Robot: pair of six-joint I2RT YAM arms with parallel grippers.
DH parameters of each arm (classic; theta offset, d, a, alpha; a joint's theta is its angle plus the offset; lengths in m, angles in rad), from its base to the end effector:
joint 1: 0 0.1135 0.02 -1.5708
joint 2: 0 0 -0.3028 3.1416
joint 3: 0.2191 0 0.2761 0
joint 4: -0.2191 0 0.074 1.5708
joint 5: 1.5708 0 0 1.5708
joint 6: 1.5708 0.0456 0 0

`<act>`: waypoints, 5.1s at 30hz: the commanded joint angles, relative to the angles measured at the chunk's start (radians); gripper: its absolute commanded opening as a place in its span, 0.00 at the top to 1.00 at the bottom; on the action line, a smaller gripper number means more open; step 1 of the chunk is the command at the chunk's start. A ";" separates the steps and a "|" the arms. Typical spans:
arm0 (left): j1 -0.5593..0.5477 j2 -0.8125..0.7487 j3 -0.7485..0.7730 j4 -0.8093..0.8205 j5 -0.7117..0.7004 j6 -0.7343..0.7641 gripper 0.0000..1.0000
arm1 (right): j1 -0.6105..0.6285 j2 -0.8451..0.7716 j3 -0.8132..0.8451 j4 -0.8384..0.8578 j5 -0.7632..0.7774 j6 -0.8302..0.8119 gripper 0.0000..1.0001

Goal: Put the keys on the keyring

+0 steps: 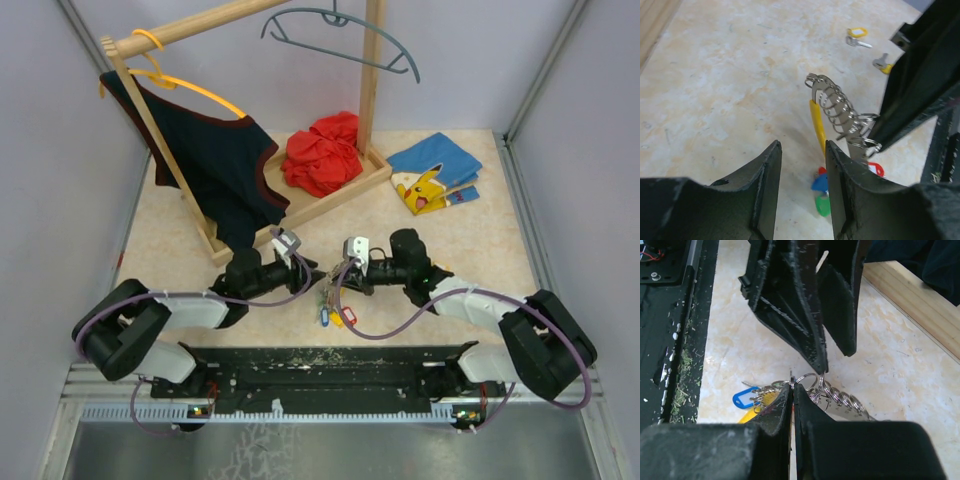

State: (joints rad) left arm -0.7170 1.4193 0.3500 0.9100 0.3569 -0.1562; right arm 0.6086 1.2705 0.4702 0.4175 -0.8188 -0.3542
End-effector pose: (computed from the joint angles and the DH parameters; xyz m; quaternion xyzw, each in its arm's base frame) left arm 0.1944 -0.1906 0.1869 0.3179 0.6879 -0.3923 0.5213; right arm 0.1932 0.1752 0.2119 -0.5495 0.5707 0.3923 0.4674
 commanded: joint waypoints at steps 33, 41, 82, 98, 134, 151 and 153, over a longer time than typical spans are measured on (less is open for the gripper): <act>-0.019 -0.003 -0.055 0.207 0.315 0.272 0.67 | 0.010 -0.019 0.102 -0.046 -0.074 -0.091 1.00; -0.019 0.031 -0.031 0.174 0.265 0.287 0.61 | 0.010 -0.022 0.108 -0.062 -0.101 -0.095 1.00; 0.002 -0.009 -0.085 0.198 0.055 0.092 0.75 | -0.006 -0.085 0.090 -0.100 -0.072 -0.119 1.00; 0.001 -0.022 -0.109 0.300 0.347 0.185 0.69 | -0.006 -0.036 0.118 -0.115 -0.076 -0.124 1.00; -0.012 0.076 0.009 0.125 0.339 0.250 1.00 | 0.005 0.001 0.176 -0.201 -0.118 -0.122 1.00; -0.010 0.071 -0.094 0.376 0.285 0.186 1.00 | -0.061 -0.094 0.031 -0.042 -0.078 0.040 0.77; -0.010 0.067 -0.098 0.382 0.284 0.185 1.00 | -0.062 -0.070 0.024 -0.004 -0.089 0.057 0.77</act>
State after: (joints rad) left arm -0.7238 1.5017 0.2634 1.1923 0.6418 0.0433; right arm 0.5533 1.1751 0.5041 0.2928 -0.8837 -0.3351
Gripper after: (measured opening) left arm 0.006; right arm 0.228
